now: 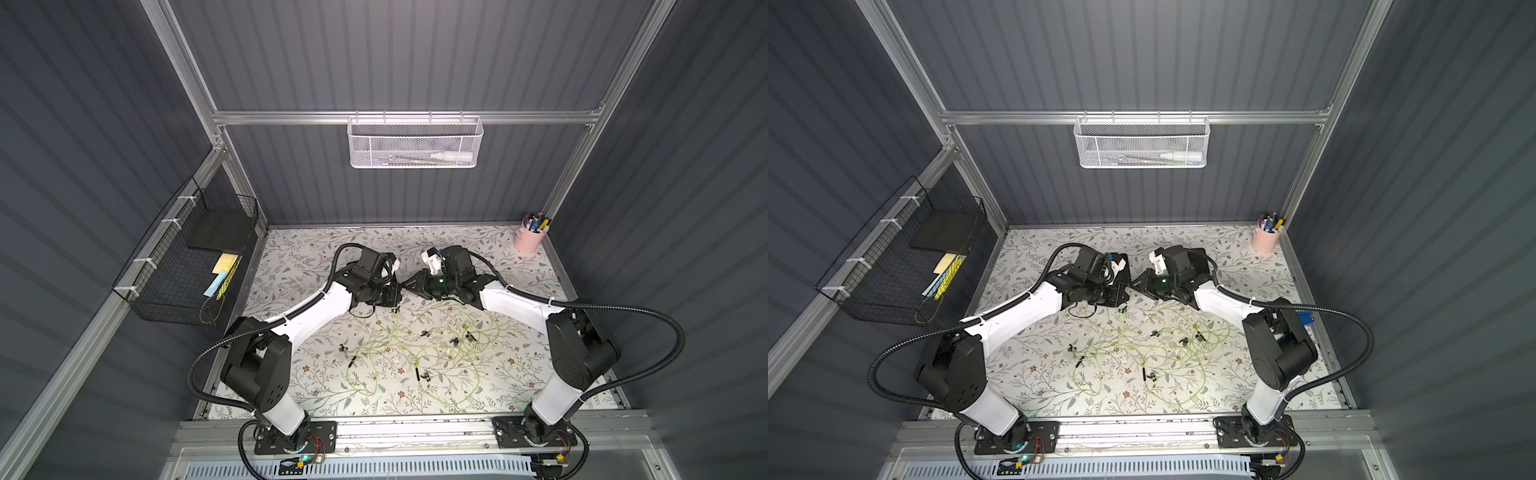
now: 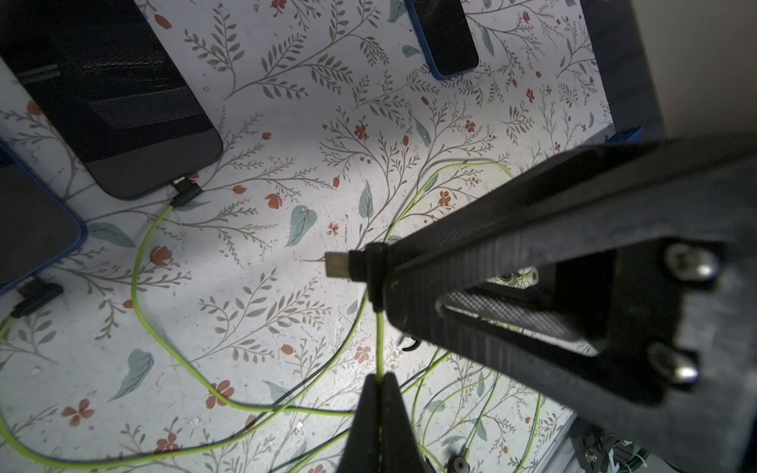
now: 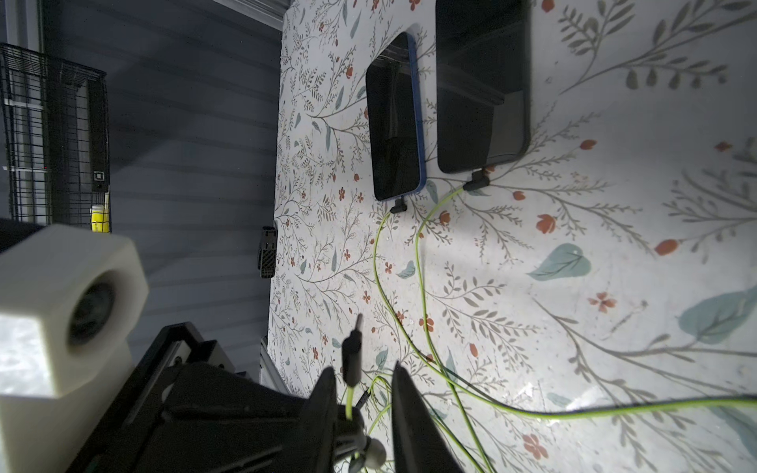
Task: Plug wired earphones into phones
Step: Pick up the wired earphone from the center of the board.
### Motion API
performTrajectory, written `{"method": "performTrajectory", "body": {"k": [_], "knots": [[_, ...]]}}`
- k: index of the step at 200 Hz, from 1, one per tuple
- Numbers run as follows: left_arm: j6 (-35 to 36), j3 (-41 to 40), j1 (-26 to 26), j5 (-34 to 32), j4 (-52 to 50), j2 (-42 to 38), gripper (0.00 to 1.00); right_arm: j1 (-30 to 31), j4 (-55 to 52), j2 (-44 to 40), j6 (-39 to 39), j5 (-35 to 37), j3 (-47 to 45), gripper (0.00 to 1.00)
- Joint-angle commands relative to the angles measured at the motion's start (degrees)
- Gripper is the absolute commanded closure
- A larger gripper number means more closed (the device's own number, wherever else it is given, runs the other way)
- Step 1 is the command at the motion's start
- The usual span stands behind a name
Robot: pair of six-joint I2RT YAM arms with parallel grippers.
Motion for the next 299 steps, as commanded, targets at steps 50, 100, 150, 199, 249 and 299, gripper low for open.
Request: {"method": "performTrajectory", "body": {"k": [50,100,150,199,249,299], "knots": [[1.31,1.87,-0.48,1.47,-1.19,0.60,1.00,0.11,1.63,1.04,0.09,-1.01,1.41,0.77],[1.42,1.85,-0.57,1.38,-1.37,0.62,1.00,0.27,1.94,1.63,0.44,-1.01,2.05,0.77],[1.57,1.93,-0.65,1.11,-1.54,0.55,1.00,0.33,2.58,1.96,0.82,-0.75,2.10,0.85],[1.47,1.72,-0.74,0.81,-1.55,0.46,1.00,0.31,2.25,1.87,0.79,-0.45,1.97,0.90],[-0.17,1.11,-0.74,-1.38,-0.03,-1.54,0.75,0.35,1.40,1.19,0.01,0.57,1.32,1.00],[-5.16,2.14,1.64,-3.06,1.56,-6.04,0.25,-3.24,2.83,-1.73,-3.09,-3.00,-2.14,1.00]]}}
